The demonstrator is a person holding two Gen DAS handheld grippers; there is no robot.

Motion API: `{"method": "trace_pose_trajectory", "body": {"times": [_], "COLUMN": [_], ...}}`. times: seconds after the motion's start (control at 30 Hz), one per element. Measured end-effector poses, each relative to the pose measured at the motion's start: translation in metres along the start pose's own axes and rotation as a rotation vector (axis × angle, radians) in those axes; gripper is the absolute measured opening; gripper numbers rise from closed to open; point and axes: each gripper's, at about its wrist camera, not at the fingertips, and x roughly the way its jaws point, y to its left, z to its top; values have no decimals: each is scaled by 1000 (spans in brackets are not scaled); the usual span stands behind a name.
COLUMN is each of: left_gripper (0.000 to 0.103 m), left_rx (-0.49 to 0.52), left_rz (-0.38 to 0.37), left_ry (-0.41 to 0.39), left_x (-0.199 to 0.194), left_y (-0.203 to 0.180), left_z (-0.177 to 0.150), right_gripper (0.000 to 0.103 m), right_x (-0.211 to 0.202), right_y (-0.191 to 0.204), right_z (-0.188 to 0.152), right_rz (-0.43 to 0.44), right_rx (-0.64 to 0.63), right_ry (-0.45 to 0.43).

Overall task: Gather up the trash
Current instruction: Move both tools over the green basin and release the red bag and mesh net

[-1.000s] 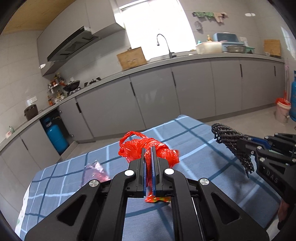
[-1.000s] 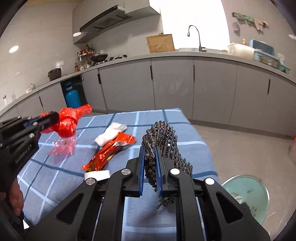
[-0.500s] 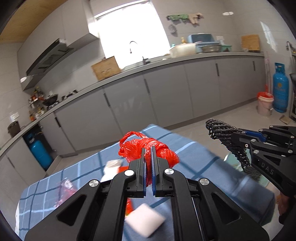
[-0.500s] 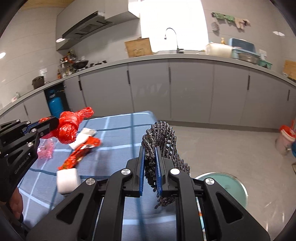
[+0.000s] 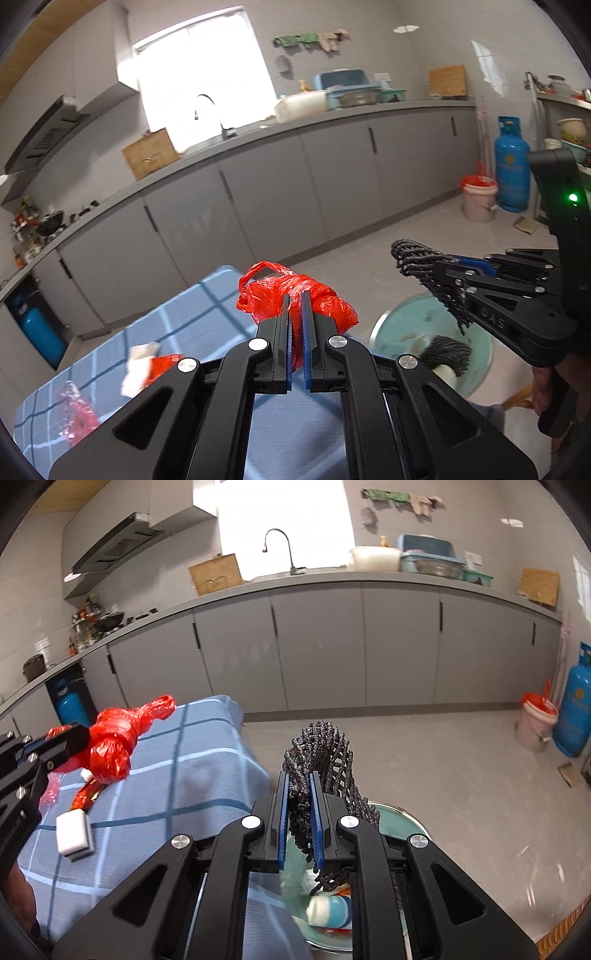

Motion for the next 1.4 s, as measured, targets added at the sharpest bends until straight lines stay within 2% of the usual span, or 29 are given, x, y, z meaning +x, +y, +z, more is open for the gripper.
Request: {"method": "trace_pose_trajectory", "body": {"times": [0.27,0.67,0.73,0.77,0.8,0.83,0.87,0.9,1.1,1.17,1.4], "left_gripper": [6,6,12,18,41,58,60,61,71,81,87], "left_rx": [62,113,126,134,144,147,147,149,124,112,64], "left_rz": [-107,-187,-197,-195,-188,-174,-163,-161,-128,-112,-68], "left_ry": [22,79,87,92,103,104,100,99,112,111,109], "left_x": [21,52,56,57,60,60,59,59,57,55,44], "left_y": [-47,-84,-88,-90,-91,-93,-93,-92,-79,-74,-50], "left_z": [-4,-17,-19,-21,-24,-25,-26,-27,-25,-24,-21], "right_gripper": [13,13,16,17,26,34,49,56,58,61,64], "right_x": [10,36,43,46,50,52,53,53,51,49,42], "right_y": [-36,-63,-67,-69,-71,-73,-75,-78,-81,-81,-71], "right_z": [-12,-29,-32,-33,-36,-37,-39,-40,-42,-41,-40], "right_rz": [-24,-39,-40,-35,-33,-36,-45,-48,-55,-61,-52], "right_rx": [60,102,100,104,112,115,122,131,145,147,143], "right_ry": [37,102,120,128,136,138,134,131,131,126,121]}}
